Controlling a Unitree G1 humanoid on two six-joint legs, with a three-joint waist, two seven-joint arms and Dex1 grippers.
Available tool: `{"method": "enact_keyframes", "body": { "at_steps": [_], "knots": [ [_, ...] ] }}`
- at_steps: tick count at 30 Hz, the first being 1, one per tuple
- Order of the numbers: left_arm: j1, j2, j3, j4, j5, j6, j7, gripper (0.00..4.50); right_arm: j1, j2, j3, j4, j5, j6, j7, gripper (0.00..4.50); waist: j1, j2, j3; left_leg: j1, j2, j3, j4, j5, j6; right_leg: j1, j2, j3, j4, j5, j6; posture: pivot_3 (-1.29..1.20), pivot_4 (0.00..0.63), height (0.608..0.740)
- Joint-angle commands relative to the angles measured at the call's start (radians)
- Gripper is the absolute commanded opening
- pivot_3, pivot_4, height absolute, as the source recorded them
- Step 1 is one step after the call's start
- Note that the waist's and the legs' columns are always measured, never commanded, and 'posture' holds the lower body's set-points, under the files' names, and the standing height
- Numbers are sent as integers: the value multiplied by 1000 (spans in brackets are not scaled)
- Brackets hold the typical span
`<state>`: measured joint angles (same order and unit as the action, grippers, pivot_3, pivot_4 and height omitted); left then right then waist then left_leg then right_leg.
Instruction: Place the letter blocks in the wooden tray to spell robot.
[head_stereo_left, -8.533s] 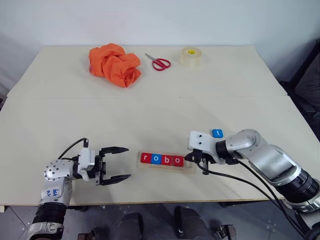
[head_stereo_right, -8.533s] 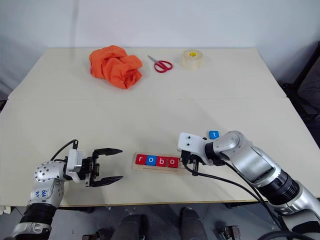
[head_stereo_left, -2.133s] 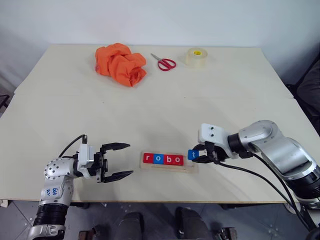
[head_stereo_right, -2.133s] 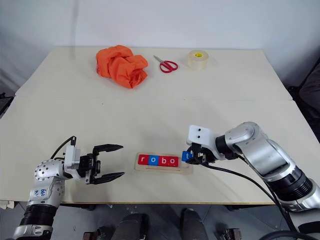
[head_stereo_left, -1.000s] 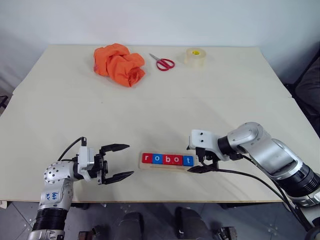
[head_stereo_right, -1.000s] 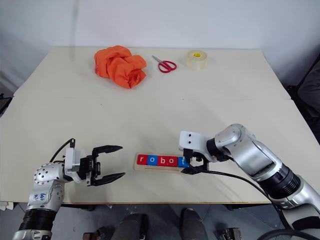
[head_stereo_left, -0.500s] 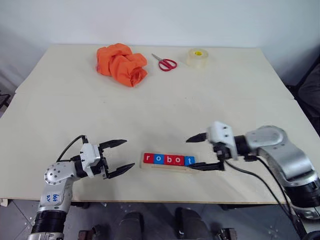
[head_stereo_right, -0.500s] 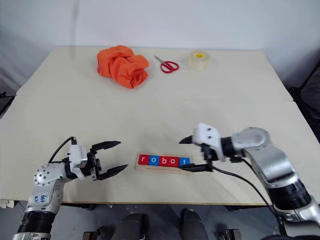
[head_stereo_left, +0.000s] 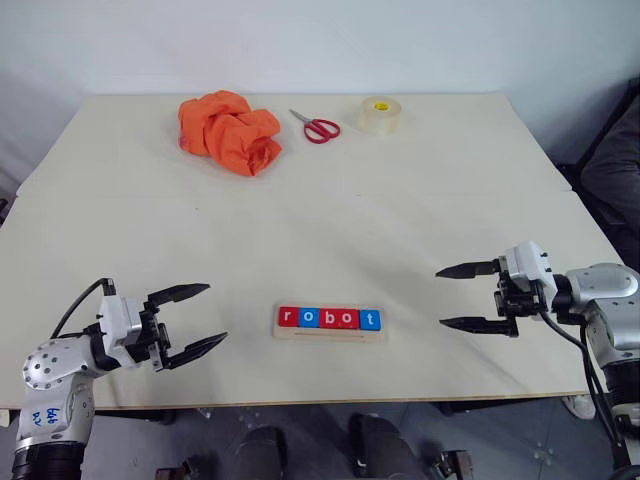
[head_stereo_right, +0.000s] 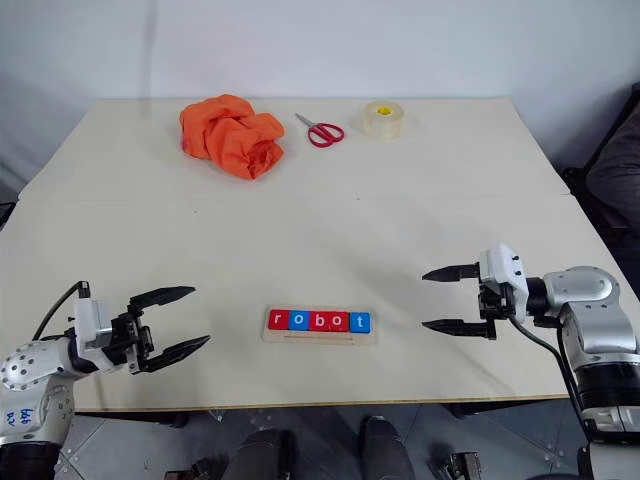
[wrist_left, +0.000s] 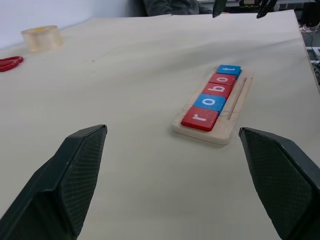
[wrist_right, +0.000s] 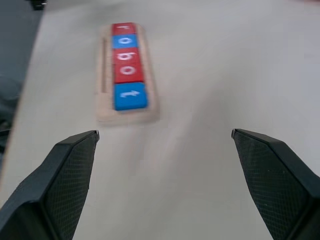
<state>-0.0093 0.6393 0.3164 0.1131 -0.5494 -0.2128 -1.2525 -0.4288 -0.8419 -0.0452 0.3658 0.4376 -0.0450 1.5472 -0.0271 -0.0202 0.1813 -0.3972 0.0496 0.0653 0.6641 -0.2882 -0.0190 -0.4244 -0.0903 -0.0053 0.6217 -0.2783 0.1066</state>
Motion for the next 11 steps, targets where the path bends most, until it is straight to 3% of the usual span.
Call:
{"method": "enact_keyframes", "body": {
  "at_steps": [1,11],
  "knots": [
    [-24,-2,30,-11,-49,0,-9,4500,-38,-11,-23,41,22,-47,67,4458,0,0,0,0,0,0,0,0,0,0,0,0,0,0,0,0,150,740],
    [-103,-29,29,26,-60,-22,-1,4500,-71,-20,-44,64,62,-45,66,4458,0,0,0,0,-1,1,0,0,0,0,-1,1,0,0,0,0,150,740]
  ]
}}
